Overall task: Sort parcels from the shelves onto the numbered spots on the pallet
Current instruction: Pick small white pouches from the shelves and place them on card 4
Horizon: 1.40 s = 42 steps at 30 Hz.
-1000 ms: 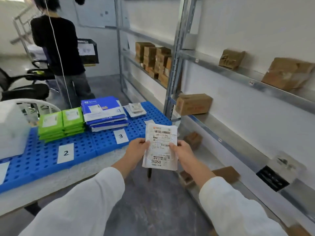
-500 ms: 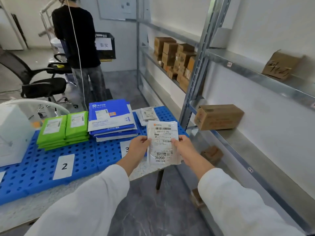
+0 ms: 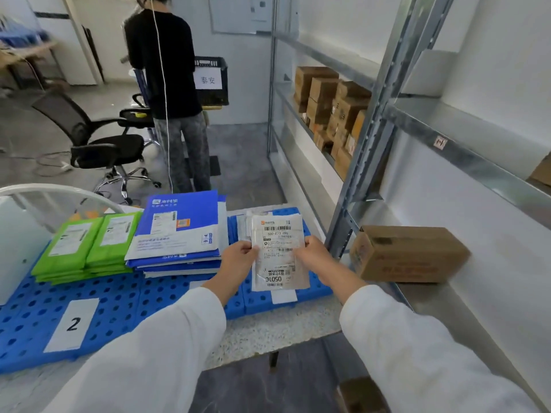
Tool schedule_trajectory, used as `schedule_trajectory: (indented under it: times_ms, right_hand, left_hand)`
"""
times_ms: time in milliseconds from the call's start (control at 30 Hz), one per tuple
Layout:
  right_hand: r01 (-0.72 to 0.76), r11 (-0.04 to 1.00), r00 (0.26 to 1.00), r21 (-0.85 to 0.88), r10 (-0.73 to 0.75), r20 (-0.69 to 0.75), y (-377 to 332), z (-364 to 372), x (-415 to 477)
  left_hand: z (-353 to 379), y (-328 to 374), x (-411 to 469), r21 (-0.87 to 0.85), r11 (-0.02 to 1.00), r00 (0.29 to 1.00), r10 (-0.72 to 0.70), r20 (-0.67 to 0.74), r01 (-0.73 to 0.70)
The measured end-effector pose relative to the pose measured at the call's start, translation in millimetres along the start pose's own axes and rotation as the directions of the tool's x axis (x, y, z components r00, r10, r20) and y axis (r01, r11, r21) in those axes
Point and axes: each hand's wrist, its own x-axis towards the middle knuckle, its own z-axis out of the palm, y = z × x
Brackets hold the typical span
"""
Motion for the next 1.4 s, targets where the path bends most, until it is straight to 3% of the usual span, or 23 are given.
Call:
schedule_trajectory:
  times_ms: [500,833,1233,1333,1400]
  right_hand:
    - [-0.072,0.997,0.997,0.016,0.072,0.005,-19,6,156]
    - [-0.117,0.982,0.991,-0.150,0.126,0.049,-42,43,268]
    - [-0.096,0.923,0.977,-0.372,0.159,0.143,-13,68,322]
    - [-0.035,0.891,0.976,-0.452,0.128,0.176,-19,61,319]
    - [0.074,0.839,0.974,-0.539,0.055,0.220,-26,52,314]
  left_hand:
    - [25,3,150,-0.020,0.998,0.999,-0.054,0.003,0.054]
    - [23,-20,270,-0.021,0.976,0.974,-0.218,-0.062,0.217]
    - [23,-53,314,0.259,0.935,0.968,-0.252,0.009,0.242]
    - [14,-49,319,0.389,0.907,0.981,-0.193,0.034,0.164]
    - [7,-40,317,0.500,0.865,0.991,-0.092,0.095,0.033]
